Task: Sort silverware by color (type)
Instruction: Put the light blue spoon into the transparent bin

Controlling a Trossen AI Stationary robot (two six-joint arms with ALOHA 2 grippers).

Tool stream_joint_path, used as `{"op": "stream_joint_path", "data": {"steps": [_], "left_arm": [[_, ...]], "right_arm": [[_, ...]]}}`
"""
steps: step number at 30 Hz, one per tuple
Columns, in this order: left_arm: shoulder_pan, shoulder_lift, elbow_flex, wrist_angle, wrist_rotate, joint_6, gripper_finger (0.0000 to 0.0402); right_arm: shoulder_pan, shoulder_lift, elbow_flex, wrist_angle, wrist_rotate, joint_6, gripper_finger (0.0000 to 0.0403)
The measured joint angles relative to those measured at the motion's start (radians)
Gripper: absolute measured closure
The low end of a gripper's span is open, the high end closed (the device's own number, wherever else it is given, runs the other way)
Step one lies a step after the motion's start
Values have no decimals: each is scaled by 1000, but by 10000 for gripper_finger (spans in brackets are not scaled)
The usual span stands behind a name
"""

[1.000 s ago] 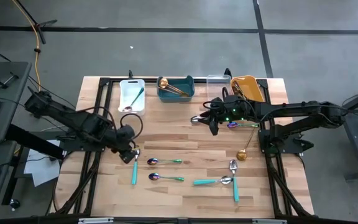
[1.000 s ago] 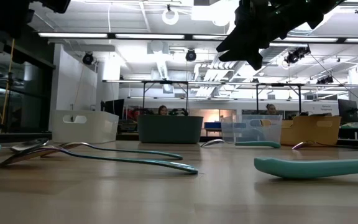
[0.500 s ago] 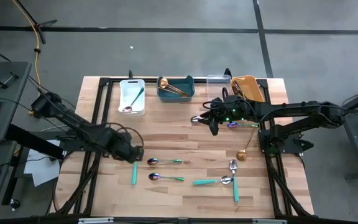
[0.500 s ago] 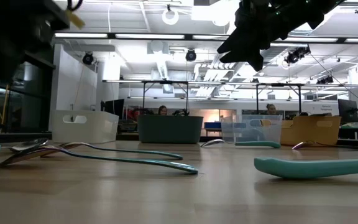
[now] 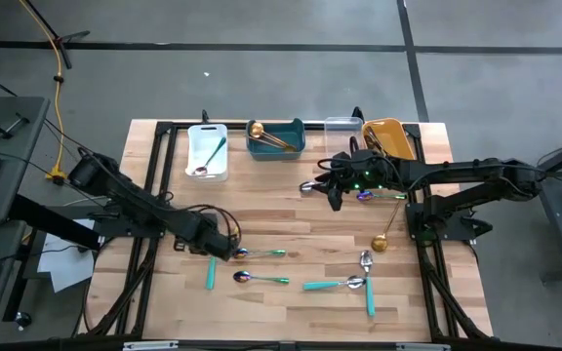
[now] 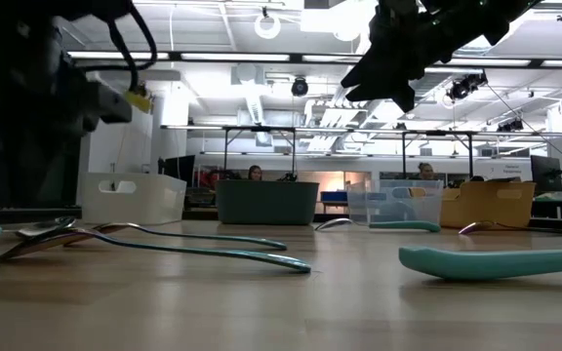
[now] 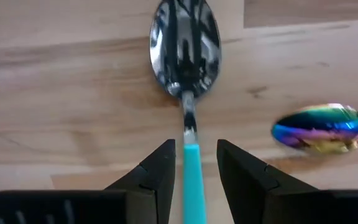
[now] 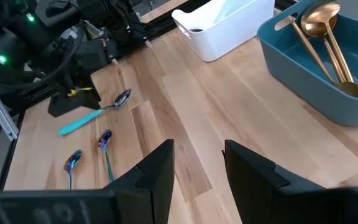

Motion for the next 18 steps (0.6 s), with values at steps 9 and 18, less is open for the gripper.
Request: {"op": "stream_joint_path", "data": {"steps": [9, 18], "left_arm": [[46, 83, 0, 13, 45, 77, 289], [47, 149, 4, 53, 86, 90, 290]], "right_arm": [[0, 0, 0, 0, 0, 0, 267], [0, 0, 0, -15, 1, 0, 267]]}}
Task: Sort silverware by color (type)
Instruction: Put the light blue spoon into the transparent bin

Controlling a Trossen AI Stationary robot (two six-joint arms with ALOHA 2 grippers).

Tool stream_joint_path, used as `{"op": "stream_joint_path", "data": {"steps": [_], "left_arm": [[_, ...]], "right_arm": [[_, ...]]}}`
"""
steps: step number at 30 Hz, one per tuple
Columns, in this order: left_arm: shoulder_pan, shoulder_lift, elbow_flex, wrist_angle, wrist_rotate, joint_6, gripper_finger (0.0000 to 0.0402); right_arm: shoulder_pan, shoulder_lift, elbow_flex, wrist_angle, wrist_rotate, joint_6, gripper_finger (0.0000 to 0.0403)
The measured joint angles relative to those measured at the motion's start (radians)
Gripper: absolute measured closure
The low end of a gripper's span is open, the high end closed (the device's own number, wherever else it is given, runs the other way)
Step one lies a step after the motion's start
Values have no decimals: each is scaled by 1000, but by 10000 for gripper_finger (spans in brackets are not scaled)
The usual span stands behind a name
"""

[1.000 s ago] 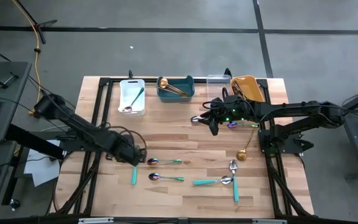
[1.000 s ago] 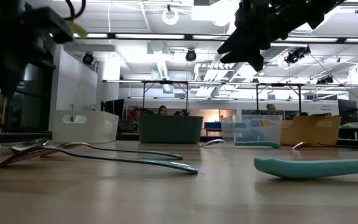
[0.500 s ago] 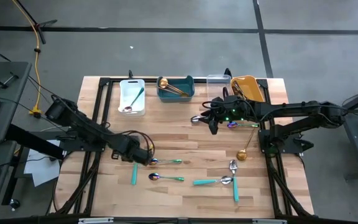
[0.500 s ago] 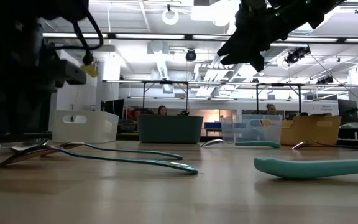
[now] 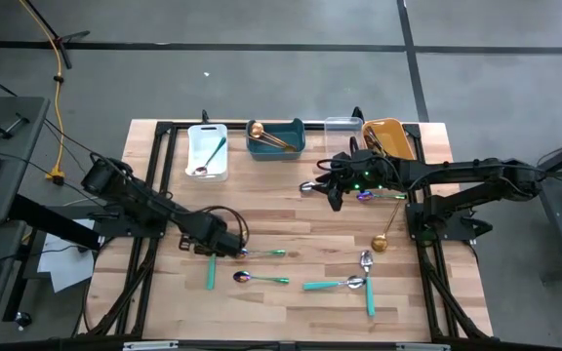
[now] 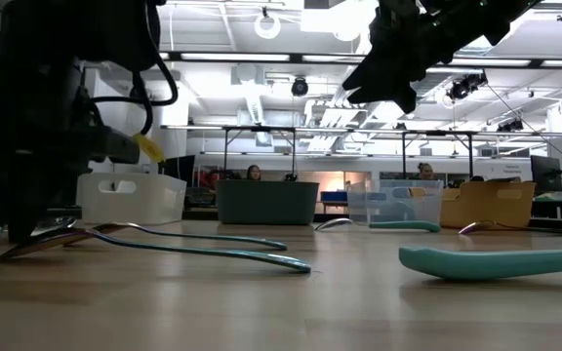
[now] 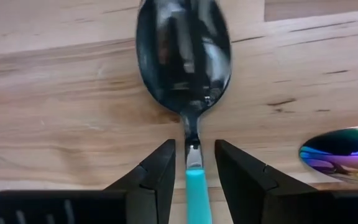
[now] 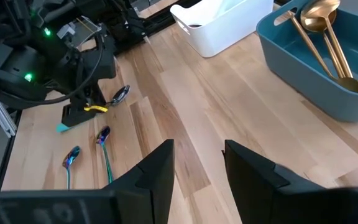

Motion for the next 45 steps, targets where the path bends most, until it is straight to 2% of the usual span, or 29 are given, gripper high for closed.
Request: {"op": "stream_joint_path", "data": {"steps": [4, 10, 15, 17, 23, 28, 33, 37, 40, 42, 45], "left_arm": [[13, -1, 0, -2, 4, 49, 313], [43, -7, -1, -15, 11, 131, 385], [63, -29, -4, -36, 3, 196, 380], [76, -58, -9, -90, -48, 229, 383], [139, -243, -8, -222, -144, 305, 385], [200, -460, -6, -223, -283, 405, 385], [261, -630, -6, -40, -420, 651, 385], [345, -676, -5, 225, -408, 915, 385], [419, -660, -9, 450, -312, 1107, 385], [469, -625, -27, 669, -219, 1210, 385], [563, -569, -95, 1001, -49, 1258, 385]], "right_arm": [[0, 0, 0, -3, 0, 0, 267], [0, 0, 0, -21, 0, 0, 267], [0, 0, 0, -24, 0, 0, 267], [0, 0, 0, -24, 0, 0, 267], [0, 0, 0, -22, 0, 0, 267], [0, 0, 0, -12, 0, 0, 267], [0, 0, 0, 44, -3, 13, 267], [0, 0, 0, 119, -11, 58, 267], [0, 0, 0, 182, -33, 83, 267], [0, 0, 0, 217, -55, 87, 267], [0, 0, 0, 269, -92, 87, 267]]}}
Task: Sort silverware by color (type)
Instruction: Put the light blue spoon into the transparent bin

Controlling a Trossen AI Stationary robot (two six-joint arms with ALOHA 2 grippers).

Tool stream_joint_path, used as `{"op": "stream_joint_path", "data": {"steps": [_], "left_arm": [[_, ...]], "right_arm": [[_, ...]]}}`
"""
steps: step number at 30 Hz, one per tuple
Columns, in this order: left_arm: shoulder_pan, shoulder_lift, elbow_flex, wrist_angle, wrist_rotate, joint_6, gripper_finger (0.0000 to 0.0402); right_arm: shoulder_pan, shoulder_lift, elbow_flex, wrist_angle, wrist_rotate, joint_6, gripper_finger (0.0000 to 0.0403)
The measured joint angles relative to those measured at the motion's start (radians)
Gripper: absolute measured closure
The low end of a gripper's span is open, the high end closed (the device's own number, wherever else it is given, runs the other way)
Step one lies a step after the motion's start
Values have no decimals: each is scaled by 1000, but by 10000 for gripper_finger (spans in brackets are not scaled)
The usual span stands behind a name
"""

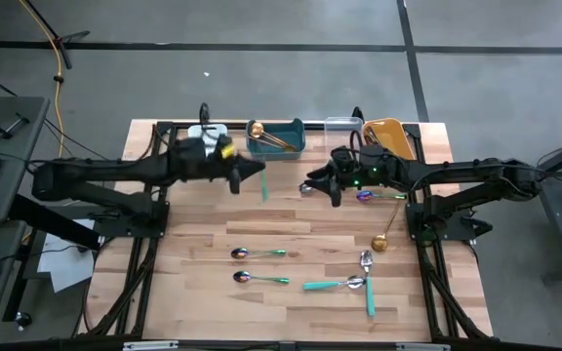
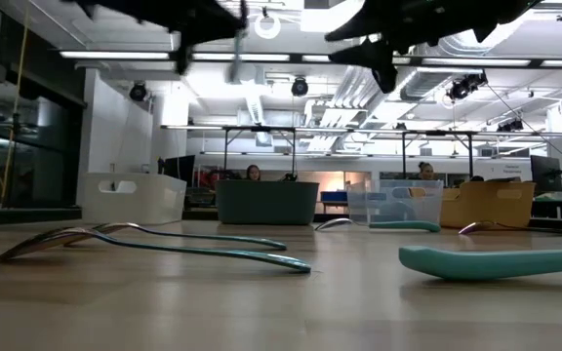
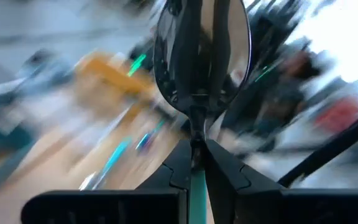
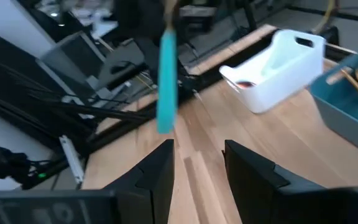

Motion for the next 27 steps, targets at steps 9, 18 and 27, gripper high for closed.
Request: {"op": "stream_joint_path", "data": {"steps": [9, 18, 27], "left_arm": [[101, 161, -103, 438, 203, -135, 385], [55, 256, -35, 476, 222, -2, 385], [39, 314, 109, 335, 220, 160, 385]], "right_arm": [[0, 0, 0, 63, -23, 4, 267], [0, 32, 5, 115, -18, 44, 244], [23, 100, 94, 83, -16, -11, 133]]}}
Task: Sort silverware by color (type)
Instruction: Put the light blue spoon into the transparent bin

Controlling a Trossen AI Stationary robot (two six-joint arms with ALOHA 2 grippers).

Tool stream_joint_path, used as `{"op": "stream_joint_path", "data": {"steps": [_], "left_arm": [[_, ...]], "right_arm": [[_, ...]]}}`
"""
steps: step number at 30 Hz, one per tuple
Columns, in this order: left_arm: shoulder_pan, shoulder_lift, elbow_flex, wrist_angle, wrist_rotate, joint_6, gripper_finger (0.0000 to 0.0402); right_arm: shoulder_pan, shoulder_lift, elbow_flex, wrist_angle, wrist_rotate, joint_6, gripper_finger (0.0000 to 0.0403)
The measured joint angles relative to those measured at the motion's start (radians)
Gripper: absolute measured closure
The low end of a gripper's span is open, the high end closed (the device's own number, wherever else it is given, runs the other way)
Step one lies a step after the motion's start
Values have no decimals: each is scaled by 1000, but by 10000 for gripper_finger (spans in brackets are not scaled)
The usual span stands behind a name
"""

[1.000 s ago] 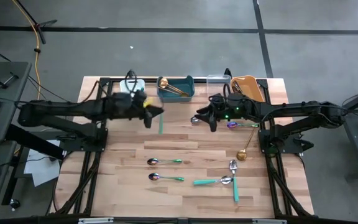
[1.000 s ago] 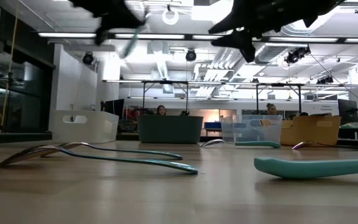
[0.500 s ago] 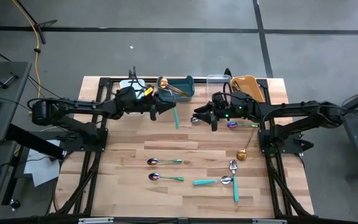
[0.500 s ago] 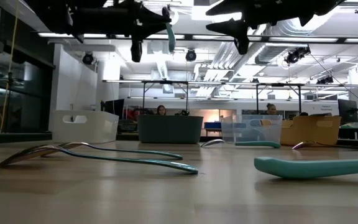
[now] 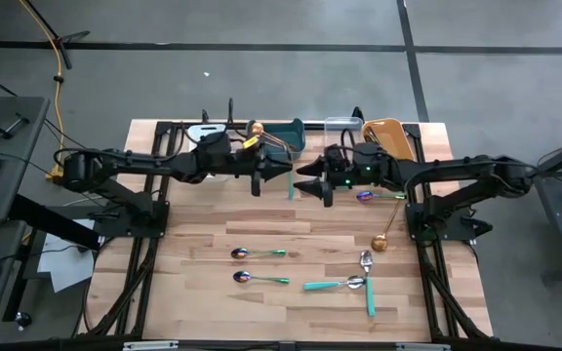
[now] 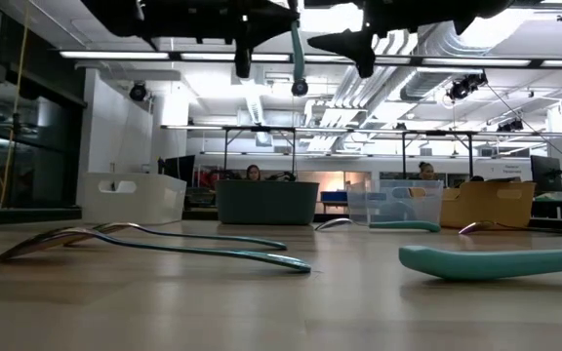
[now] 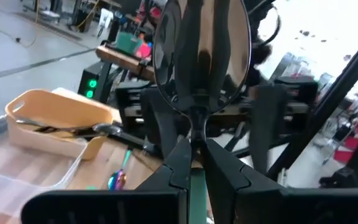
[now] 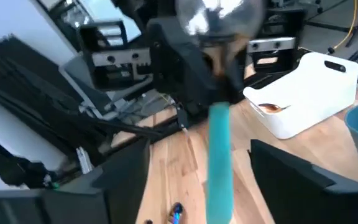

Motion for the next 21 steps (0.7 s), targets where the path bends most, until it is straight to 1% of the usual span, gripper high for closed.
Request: {"op": "stream_joint_path", "data": {"steps": [2, 5, 7, 9, 14, 16, 18, 21], "left_arm": [[0, 4, 22, -19, -2, 16, 385], [-3, 1, 32, -19, -3, 37, 385], [-3, 2, 33, -22, -3, 36, 385], [-6, 2, 33, -22, -3, 37, 385], [-18, 2, 33, -25, -19, 37, 385], [-26, 2, 33, -8, -20, 36, 385], [-30, 2, 33, -5, -22, 39, 385], [-31, 2, 33, -8, -23, 38, 385]], "right_arm": [[0, 10, 20, -67, 12, -28, 121], [-1, 24, 35, -122, 52, -55, 115], [-1, 23, 36, -104, 75, -58, 115], [-1, 22, 38, -92, 76, -58, 114], [-1, 32, 38, -70, 65, -58, 114], [-1, 40, 37, -69, 48, -52, 114], [-1, 57, 39, -23, 16, -51, 114], [-1, 77, 38, -1, -25, -50, 118]]}}
